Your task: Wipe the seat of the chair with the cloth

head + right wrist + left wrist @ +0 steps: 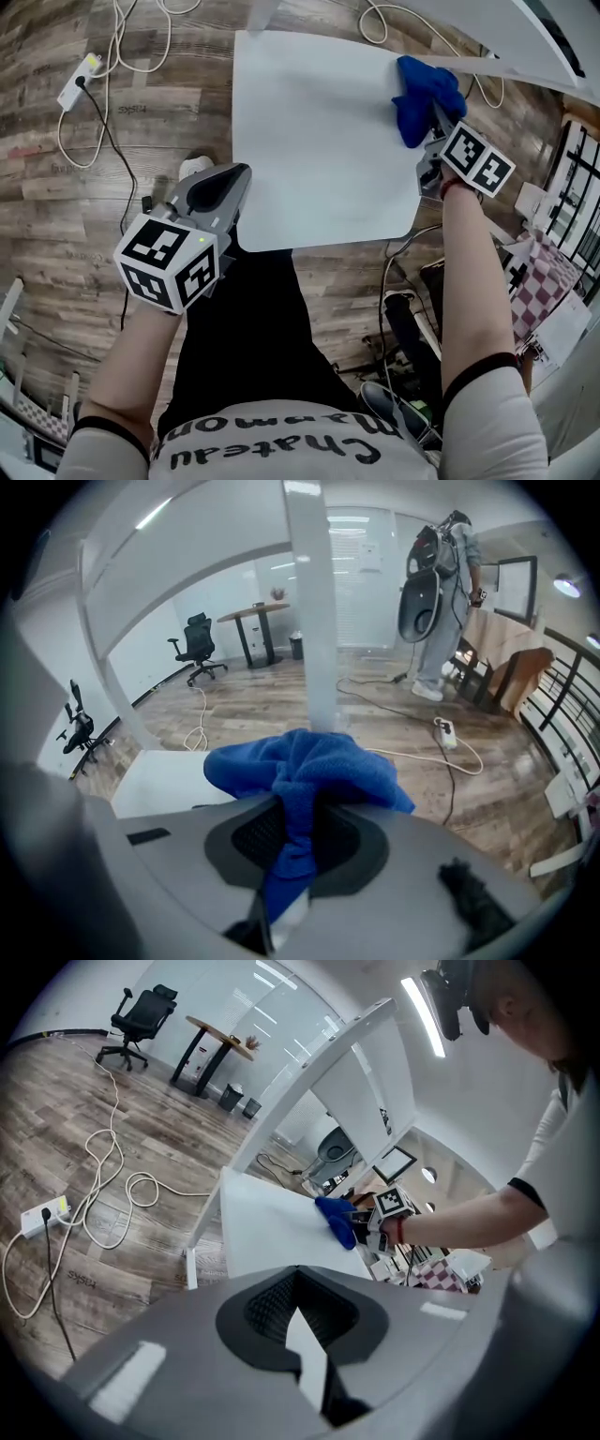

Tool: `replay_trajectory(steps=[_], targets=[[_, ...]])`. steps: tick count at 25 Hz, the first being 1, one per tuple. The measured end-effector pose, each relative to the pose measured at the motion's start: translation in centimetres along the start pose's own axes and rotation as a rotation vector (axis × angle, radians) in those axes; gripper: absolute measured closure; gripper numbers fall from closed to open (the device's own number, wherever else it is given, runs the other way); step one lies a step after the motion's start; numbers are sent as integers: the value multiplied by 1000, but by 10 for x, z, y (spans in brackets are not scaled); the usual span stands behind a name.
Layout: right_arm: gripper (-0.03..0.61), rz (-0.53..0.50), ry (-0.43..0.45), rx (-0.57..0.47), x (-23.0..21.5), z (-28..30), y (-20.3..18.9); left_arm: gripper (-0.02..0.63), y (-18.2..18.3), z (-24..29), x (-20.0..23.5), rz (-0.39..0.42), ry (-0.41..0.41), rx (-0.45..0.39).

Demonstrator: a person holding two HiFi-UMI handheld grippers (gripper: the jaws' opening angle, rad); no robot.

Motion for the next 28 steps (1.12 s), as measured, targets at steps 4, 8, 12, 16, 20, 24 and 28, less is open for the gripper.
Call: replay_trajectory(steps=[4,8,12,16,20,24,28], targets=[[520,64,-74,-8,-26,-4,-3,604,1,-5,12,18,51,-11],[518,86,-155,7,-44,-12,0,604,4,-11,24,11,91,-40],[522,55,38,-67,8,-27,12,604,9,-19,32,0,122,-88],[522,-41,334,-95,118,-45,-2,604,17,-24,39,-20,170,-146],[522,-58,583,-21,227,-67,-44,604,17,-29,39,-31,164,-168],[522,-11,813,63,314,-88,-68,604,11,-42,48,-52,184,-184],[522,-61,769,115,334,-75,-67,604,1,-54,55,-83,209,-187]])
Point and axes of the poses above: the fingertips, and each gripper's own axes: z forward along the fingers, x to its left, y out of its top, the point moved 4 cm from there along -z, backward along the fingers
